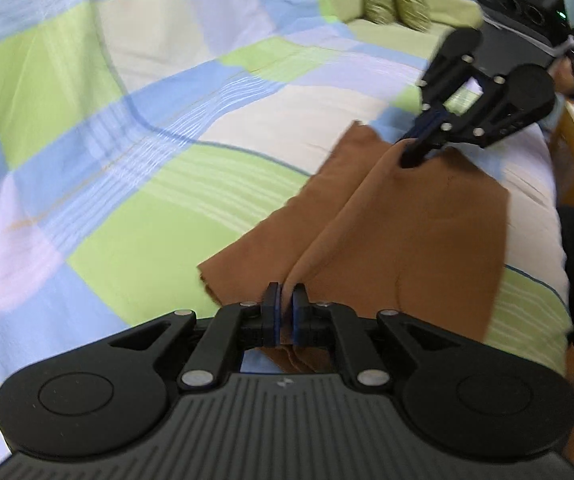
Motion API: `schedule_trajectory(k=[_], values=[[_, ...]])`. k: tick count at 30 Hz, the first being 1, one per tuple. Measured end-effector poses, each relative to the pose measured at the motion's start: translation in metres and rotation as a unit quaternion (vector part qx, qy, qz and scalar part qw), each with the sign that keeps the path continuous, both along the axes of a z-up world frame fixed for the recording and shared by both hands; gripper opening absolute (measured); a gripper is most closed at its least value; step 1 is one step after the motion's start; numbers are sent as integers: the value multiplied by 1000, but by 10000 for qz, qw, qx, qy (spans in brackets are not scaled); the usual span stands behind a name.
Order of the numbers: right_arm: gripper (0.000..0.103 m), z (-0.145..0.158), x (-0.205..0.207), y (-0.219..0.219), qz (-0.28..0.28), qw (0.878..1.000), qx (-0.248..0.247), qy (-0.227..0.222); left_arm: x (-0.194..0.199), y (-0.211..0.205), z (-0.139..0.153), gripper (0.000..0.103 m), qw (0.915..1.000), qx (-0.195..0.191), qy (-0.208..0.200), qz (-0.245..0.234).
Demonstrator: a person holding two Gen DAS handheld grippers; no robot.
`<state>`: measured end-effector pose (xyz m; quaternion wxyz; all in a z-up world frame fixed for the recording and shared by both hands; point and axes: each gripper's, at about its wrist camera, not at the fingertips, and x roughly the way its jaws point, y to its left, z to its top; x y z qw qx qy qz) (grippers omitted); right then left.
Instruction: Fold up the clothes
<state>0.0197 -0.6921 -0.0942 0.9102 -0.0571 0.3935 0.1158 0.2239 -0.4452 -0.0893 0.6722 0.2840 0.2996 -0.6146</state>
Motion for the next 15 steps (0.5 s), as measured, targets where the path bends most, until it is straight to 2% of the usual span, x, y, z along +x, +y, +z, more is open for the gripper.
schedule_trajectory(k=[2, 3, 7, 9, 11, 15], values=[[16, -1, -16, -9, -359, 9984, 354, -271, 2, 11, 1, 25, 9995, -224, 116, 215], [18, 0, -26, -15, -560, 9960, 565, -419, 2, 17, 3, 27, 9988, -340, 165, 325], [19, -1, -62, -26, -1069, 9871, 914, -759, 6, 46, 8, 28, 9936, -822, 390, 662], [21, -4, -72, -29, -1172, 9848, 998, -810, 7, 50, 9, 28, 9928, -894, 383, 694], [28, -6, -75, -32, -1219, 9829, 1074, -866, 10, 47, 8, 28, 9921, -992, 404, 654], [29, -12, -66, -34, -1182, 9815, 1104, -1020, 14, 33, 3, 28, 9930, -1010, 333, 516]])
